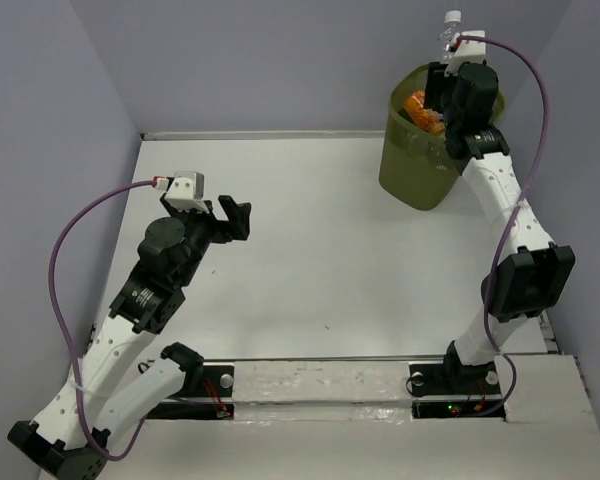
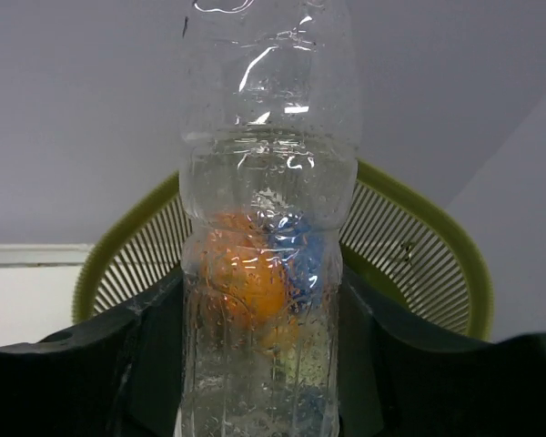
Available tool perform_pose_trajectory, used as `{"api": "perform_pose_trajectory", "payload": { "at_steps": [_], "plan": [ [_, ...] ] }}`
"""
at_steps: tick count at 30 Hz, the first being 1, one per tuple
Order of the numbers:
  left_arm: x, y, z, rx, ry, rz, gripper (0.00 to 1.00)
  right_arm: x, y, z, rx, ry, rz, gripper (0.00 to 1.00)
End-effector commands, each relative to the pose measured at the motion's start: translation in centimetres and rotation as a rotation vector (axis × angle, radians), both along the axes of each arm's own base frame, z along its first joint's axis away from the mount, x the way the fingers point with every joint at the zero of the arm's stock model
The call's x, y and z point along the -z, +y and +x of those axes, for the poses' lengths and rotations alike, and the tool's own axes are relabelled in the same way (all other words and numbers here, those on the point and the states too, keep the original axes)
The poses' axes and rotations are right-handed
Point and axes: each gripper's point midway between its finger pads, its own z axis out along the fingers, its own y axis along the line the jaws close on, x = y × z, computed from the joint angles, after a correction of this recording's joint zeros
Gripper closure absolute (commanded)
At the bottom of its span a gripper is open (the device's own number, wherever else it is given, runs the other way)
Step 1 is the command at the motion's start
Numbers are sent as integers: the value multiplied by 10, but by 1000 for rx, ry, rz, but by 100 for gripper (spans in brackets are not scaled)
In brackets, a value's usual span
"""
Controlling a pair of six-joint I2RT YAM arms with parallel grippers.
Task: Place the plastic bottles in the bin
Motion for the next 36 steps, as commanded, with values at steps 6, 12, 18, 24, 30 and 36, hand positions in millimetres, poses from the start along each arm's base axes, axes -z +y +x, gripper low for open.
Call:
{"api": "perform_pose_trajectory", "payload": {
  "at_steps": [6,12,18,24,30,36],
  "plan": [
    [-12,-1,3,4,-41,-12,1,21,-34,-1,107,55,-20,1],
    [-8,2,6,-20,-28,-4,1,-50,-8,-52,-62,-108,93,0],
    [-12,0,5,-7,-44,-21,1,-88,66,-137,-493,-289,365,0],
    [-21,1,1,-1,-77,-43,1,-35,131,-224,-977,-232,545,0],
    [-50,-1,-13,49,-172,-125,1,-69,137,-334,-1218,-418,399,0],
    [-107,22,-51,41,-352,-231,1,-98,96,-384,-975,-625,340,0]
  ]
}}
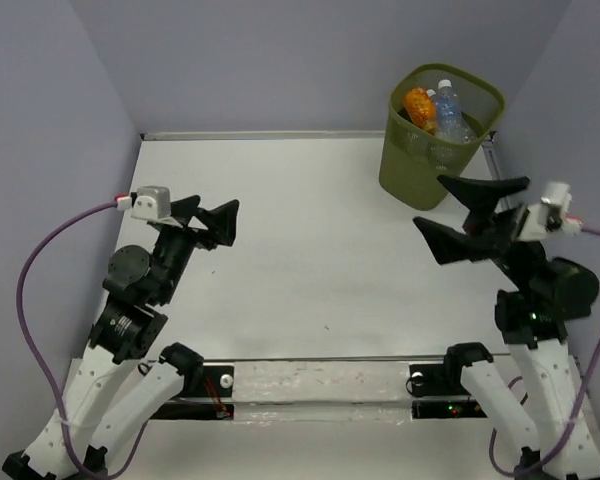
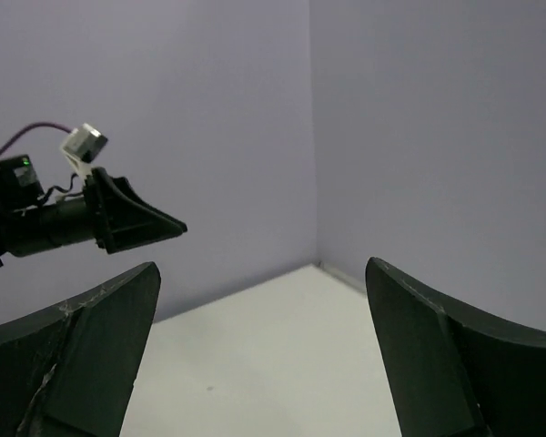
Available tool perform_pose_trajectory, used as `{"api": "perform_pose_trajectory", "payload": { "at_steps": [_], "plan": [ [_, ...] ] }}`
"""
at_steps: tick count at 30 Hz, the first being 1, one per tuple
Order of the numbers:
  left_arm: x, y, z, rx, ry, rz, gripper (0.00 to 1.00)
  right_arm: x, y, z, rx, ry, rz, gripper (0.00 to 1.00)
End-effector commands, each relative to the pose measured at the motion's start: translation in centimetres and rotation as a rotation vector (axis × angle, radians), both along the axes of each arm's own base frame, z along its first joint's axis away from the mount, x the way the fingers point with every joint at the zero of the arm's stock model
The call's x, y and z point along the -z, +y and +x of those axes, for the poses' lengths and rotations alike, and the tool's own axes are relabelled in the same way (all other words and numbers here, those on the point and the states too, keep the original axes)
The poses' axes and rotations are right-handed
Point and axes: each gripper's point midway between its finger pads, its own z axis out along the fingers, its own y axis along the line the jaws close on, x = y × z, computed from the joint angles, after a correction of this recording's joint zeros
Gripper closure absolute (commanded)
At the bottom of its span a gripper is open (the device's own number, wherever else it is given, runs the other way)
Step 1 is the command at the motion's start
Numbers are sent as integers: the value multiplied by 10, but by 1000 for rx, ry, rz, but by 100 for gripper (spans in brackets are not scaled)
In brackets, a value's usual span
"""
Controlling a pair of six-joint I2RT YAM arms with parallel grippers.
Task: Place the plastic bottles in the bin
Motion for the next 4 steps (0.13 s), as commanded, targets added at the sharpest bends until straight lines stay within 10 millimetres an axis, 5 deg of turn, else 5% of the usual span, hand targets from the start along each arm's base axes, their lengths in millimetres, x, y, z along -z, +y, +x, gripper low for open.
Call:
{"api": "perform_pose_trajectory", "payload": {
  "at_steps": [1,4],
  "plan": [
    [-59,16,-27,0,-181,-123,1,-36,-29,-49,162,-184,66,0],
    [-64,9,-33,51,-187,-147,1,-30,-44,-40,257,-138,103,0]
  ]
}}
